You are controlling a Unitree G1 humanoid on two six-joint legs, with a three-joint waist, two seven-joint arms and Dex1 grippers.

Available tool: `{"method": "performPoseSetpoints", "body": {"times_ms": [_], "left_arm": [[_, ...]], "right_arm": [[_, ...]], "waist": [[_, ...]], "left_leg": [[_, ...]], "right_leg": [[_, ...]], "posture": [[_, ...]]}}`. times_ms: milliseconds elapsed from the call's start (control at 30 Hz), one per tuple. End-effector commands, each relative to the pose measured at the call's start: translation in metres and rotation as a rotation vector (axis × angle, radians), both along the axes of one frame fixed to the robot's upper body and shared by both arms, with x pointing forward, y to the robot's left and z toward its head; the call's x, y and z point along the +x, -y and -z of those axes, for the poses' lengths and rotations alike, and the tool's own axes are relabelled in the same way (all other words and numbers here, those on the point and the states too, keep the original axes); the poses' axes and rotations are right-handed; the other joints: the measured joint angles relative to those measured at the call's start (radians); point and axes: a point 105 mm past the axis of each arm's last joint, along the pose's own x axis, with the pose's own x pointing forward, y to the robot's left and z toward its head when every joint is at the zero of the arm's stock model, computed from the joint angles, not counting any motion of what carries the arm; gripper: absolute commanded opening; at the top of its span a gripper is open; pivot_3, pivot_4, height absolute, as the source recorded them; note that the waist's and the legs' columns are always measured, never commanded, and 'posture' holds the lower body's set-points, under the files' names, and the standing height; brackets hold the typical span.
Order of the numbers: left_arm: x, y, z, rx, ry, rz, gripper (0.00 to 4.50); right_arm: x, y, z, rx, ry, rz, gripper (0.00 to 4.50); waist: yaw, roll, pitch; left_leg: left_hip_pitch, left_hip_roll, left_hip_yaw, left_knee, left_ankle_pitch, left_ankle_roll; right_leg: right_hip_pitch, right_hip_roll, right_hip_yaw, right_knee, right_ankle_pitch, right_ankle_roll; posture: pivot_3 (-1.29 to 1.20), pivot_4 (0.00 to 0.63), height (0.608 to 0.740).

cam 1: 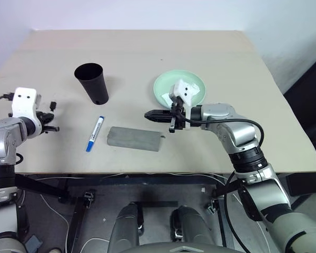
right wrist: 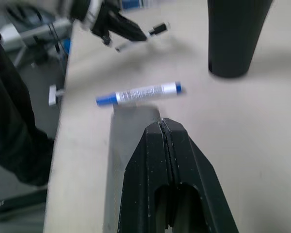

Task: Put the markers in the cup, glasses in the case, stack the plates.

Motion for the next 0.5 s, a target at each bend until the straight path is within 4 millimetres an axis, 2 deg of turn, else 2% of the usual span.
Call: {"method": "performPoseSetpoints", "body": {"times_ms": [33, 200, 300, 500], "left_arm": [[0.007, -0.003, -0.065, 0.091, 0.356, 0.015, 0.01], [0.011, 0.015, -0.09, 0.129, 0.572, 0.127, 0.01], [0.014, 0.021, -0.1, 0.145, 0.634, 0.163, 0.0], [0.023, 0.035, -0.112, 0.105, 0.681, 0.233, 0.0]], "right_arm": [[0.002, 0.003, -0.028, 0.146, 0.094, 0.05, 0.0], [0.014, 0.005, -0.026, 0.163, 0.046, 0.125, 0.0], [0.013, 0.006, -0.023, 0.143, 0.075, 0.131, 0.53], [0.008, 0.004, -0.017, 0.115, 0.087, 0.114, 2.6]], "waist": [[0.003, 0.0, 0.0], [0.005, 0.0, 0.0], [0.01, 0.0, 0.0], [0.021, 0.0, 0.0]], "left_leg": [[0.0, 0.0, 0.0, 0.0, 0.0, 0.0], [0.001, 0.0, 0.001, 0.0, 0.0, 0.0], [0.0, 0.0, 0.001, 0.0, 0.0, 0.0], [0.0, 0.0, 0.001, 0.0, 0.0, 0.0]], "right_leg": [[0.0, 0.0, 0.0, 0.0, 0.0, 0.0], [0.001, 0.0, 0.0, 0.0, 0.001, 0.001], [0.0, 0.0, 0.0, 0.0, 0.001, 0.001], [0.0, 0.001, 0.0, 0.0, 0.001, 0.001]], "posture": [[0.0, 0.15, 0.681], [0.0, 0.15, 0.681], [0.0, 0.15, 0.681], [0.0, 0.15, 0.681]]}}
